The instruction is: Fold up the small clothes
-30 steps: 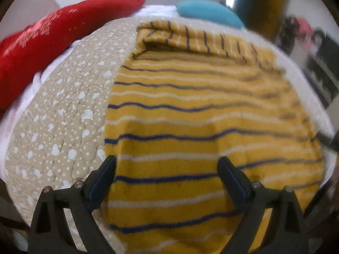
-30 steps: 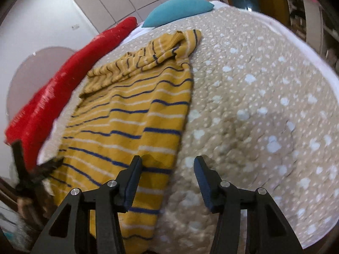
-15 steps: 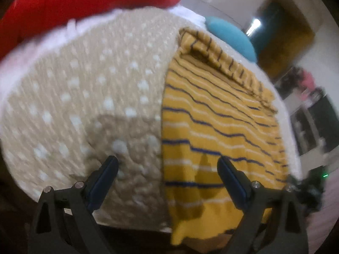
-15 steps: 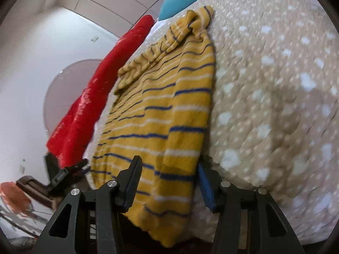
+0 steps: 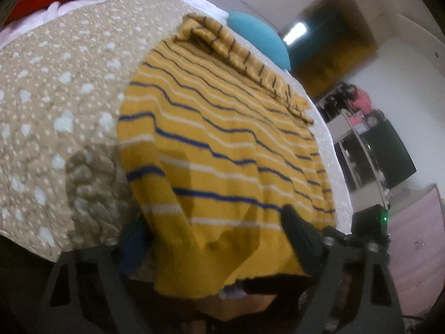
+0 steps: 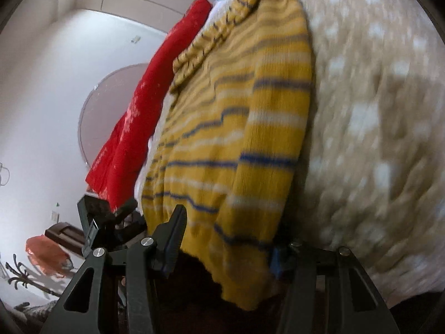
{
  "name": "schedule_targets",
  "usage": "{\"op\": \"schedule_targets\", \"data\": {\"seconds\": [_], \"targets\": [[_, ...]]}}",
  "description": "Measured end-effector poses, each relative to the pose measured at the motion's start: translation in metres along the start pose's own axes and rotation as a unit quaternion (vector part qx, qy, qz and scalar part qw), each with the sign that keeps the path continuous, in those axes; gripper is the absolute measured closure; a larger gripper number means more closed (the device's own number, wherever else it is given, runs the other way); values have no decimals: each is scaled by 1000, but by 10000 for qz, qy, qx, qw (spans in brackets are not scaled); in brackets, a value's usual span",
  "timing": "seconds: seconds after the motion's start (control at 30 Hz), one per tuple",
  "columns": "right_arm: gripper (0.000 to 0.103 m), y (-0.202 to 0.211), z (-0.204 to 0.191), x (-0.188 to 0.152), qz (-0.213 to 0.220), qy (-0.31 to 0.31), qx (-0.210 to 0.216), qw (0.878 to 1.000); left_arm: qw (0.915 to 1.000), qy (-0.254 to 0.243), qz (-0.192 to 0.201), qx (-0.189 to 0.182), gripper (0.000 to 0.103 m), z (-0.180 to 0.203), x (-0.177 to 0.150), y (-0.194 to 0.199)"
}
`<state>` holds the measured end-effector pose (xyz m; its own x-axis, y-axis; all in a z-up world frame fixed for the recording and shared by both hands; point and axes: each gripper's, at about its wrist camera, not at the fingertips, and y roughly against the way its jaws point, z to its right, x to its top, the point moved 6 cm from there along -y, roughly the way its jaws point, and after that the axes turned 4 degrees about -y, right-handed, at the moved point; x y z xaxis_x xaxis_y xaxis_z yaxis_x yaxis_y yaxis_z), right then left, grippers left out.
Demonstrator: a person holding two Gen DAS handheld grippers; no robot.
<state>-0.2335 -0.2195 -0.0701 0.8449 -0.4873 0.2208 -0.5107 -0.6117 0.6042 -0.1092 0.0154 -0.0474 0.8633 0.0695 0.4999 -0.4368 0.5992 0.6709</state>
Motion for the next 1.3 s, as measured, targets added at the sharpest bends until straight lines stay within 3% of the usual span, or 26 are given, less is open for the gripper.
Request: {"op": "schedule_targets", "data": {"seconds": [0.07, 0.1, 0.13, 0.17, 0.2, 0.23, 0.33, 0.57, 0.7, 0.8, 0.9, 1.07, 1.3], "targets": [[48, -10, -2, -7, -100, -11, -21, 9999, 9998, -10, -105, 167, 37, -2, -2, -3], [50, -16, -4, -11, -140, 53, -137, 9998, 9995, 18, -133, 299, 48, -5, -2, -4], [60, -19, -6, -13, -138, 124, -250, 9995, 9990, 61, -159, 421, 66, -9, -2, -4], [67, -22, -8, -15, -129, 236, -422, 9987, 9981, 141, -200, 571, 77, -14, -1, -3], [83, -25, -11, -16, -111, 326, -617, 9975, 9979, 272, -229, 540, 90, -19, 0, -1], [89, -26, -12, -15, -105, 376, -746, 9964, 9981, 433, -224, 365, 93, -22, 3, 2], [92, -21, -19, -14, -7, 485, -852, 9952, 9981, 524, -130, 289, 95, -20, 8, 18], [93, 24, -68, -37, 133, 1246, -661, 9899, 9991, -194, 272, 260, 95, 30, 5, 65], [93, 25, -68, -53, -7, 1358, -758, 9878, 9982, -311, 239, 453, 95, 32, -3, 61], [93, 20, -60, -46, -40, 1214, -824, 9892, 9988, -100, 214, 435, 95, 22, 8, 57], [93, 32, -72, -21, 196, 1312, -730, 9885, 9983, -112, 426, 393, 95, 20, 30, 62], [93, 43, -106, 45, 693, 1705, -650, 9808, 9944, -467, 830, 450, 95, 40, 100, 53], [93, 31, -126, 154, 1257, 1828, -983, 9701, 9912, -594, 986, 657, 95, 53, 207, 8]]}}
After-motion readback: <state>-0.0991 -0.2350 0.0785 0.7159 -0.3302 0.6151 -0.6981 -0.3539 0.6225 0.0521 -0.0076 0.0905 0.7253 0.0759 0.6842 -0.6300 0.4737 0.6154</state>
